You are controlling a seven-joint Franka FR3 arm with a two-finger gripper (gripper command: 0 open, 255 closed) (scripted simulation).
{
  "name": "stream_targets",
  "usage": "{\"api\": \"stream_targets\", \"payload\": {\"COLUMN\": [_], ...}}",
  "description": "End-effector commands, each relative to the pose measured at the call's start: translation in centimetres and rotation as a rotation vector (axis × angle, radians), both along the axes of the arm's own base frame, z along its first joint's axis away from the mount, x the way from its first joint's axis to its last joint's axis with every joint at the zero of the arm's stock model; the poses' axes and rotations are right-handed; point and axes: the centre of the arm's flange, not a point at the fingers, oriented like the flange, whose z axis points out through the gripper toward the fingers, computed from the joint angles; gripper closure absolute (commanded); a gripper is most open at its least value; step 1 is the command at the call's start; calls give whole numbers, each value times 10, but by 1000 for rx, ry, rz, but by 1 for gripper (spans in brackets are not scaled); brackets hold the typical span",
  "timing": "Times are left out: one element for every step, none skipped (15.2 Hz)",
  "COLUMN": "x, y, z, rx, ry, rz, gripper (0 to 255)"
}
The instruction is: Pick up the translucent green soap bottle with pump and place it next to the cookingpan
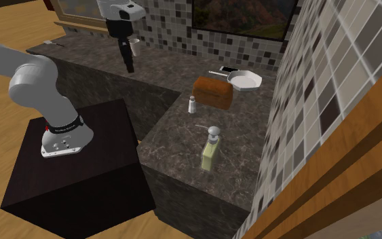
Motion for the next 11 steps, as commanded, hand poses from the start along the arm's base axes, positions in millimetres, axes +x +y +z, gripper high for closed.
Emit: {"api": "stream_targets", "payload": {"x": [5, 9, 12, 16, 20, 24, 28, 32, 36, 41, 45], "y": [-22, -31, -41, -51, -60, -70, -79, -89, -98, -107, -117], "z": [-17, -26, -34, -42, -51, -59, -67, -76, -84, -93, -101], "rx": [5, 7, 10, 13, 15, 18, 21, 23, 26, 29, 31], "ry": [-12, -18, -23, -28, -33, -39, -44, -49, -54, -59, -65], "rz": [18, 26, 34, 42, 50, 58, 66, 74, 82, 90, 98], "gripper": [0, 0, 0, 0, 0, 0, 0, 0, 0, 0, 0]}}
